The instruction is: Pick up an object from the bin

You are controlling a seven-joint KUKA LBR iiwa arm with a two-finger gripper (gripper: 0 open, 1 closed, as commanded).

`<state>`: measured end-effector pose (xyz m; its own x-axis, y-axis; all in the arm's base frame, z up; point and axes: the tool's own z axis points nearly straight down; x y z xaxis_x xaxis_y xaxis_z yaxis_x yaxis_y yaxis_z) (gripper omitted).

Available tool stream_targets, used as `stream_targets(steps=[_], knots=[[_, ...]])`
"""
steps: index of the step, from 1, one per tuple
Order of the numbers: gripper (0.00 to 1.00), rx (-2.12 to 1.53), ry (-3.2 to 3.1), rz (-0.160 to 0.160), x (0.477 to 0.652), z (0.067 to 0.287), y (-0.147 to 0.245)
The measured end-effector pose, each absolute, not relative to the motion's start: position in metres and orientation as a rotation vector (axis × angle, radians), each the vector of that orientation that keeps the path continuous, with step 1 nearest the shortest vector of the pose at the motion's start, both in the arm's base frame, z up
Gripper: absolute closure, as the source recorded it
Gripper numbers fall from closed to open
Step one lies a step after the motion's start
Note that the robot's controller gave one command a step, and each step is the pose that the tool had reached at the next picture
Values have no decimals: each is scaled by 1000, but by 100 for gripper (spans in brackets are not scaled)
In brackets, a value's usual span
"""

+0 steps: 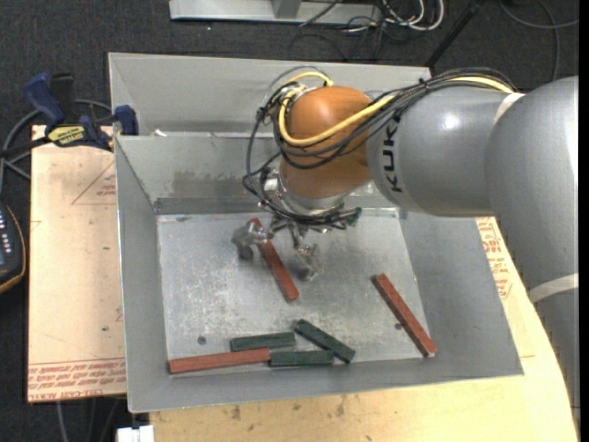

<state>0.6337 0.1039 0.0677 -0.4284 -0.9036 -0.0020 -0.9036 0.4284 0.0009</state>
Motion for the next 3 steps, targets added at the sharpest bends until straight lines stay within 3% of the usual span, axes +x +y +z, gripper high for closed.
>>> stream_targets(steps=[1, 2, 3], knots=[[100, -1676, 2651, 3, 635, 71, 105], [100, -1768, 2583, -7, 635, 196, 82], [100, -1957, 2444, -7, 618, 313, 71]])
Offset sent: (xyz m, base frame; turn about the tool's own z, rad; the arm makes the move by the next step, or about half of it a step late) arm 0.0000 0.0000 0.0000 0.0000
